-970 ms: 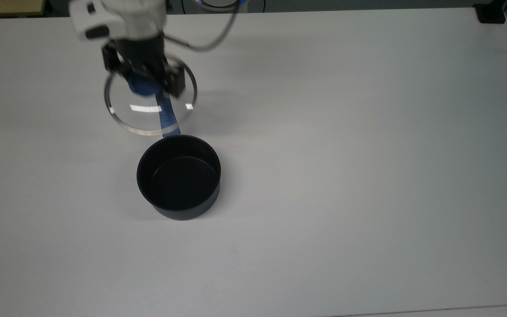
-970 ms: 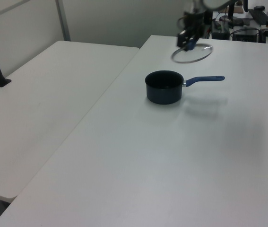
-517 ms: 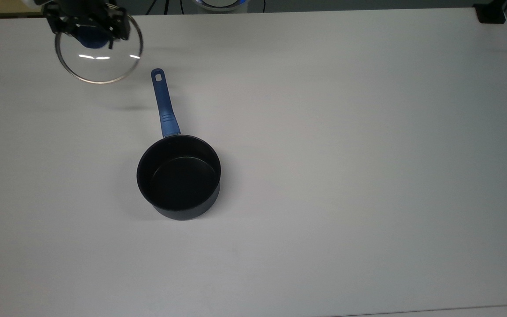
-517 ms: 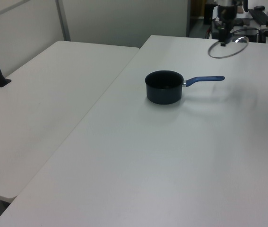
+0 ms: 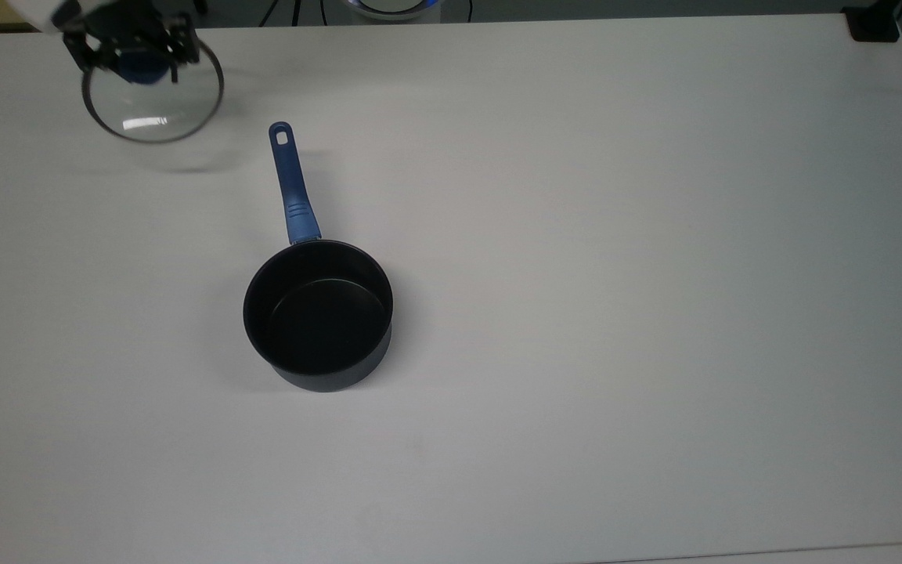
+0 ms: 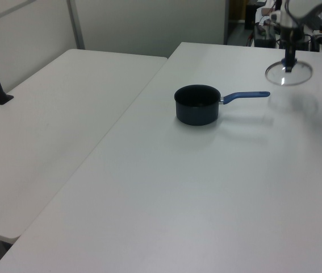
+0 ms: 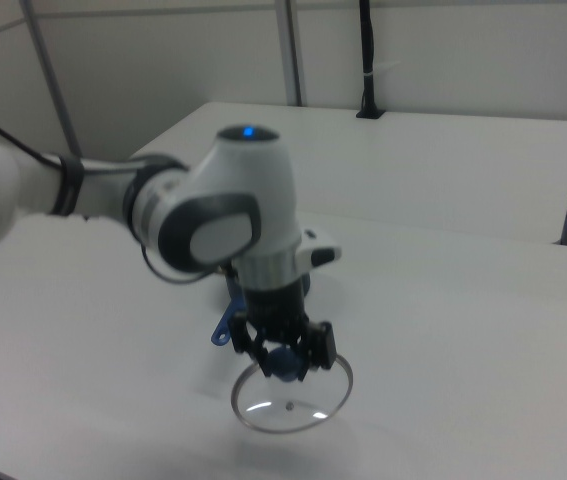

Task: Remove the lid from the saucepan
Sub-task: 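Lower the glass lid onto the table beside the blue handle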

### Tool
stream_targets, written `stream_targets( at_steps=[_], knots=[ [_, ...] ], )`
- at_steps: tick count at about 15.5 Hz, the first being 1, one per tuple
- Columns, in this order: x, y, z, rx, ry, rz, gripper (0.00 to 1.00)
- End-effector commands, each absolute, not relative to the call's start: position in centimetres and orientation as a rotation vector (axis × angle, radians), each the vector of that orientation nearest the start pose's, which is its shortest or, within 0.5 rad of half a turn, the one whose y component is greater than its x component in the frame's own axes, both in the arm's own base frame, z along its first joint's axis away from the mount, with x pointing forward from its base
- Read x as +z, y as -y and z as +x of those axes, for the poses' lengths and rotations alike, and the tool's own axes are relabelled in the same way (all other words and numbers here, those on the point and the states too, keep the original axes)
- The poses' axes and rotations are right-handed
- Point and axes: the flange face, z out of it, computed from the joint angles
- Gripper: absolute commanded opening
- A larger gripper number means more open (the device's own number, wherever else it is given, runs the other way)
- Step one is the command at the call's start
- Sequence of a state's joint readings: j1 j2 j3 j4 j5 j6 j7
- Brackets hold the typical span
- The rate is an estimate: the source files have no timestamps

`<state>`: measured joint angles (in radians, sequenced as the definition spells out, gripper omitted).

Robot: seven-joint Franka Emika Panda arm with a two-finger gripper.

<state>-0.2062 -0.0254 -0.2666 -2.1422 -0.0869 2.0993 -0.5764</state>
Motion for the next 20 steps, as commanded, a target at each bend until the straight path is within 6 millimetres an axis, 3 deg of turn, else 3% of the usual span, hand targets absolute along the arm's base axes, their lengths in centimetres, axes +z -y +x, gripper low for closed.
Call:
stream_targets(
  at_steps=[1, 4, 8, 9, 11, 13, 16, 20],
  knots=[
    [37.3, 22.7, 46.1, 0.008, 0.284, -3.183, 0.55],
    [35.6, 21.8, 46.8, 0.050, 0.294, -3.168, 0.54],
    [33.1, 19.9, 48.4, 0.055, 0.184, -3.190, 0.54],
    [32.4, 19.4, 48.7, 0.073, 0.140, -3.192, 0.58],
    [32.2, 19.4, 48.7, 0.081, 0.075, -3.191, 0.75],
    [32.9, 19.7, 48.9, 0.081, 0.043, -3.191, 1.00],
    [36.4, 21.0, 49.9, 0.121, 0.013, -3.183, 1.00],
    [42.2, 25.1, 49.6, 0.146, -0.111, -3.172, 1.00]
  ],
)
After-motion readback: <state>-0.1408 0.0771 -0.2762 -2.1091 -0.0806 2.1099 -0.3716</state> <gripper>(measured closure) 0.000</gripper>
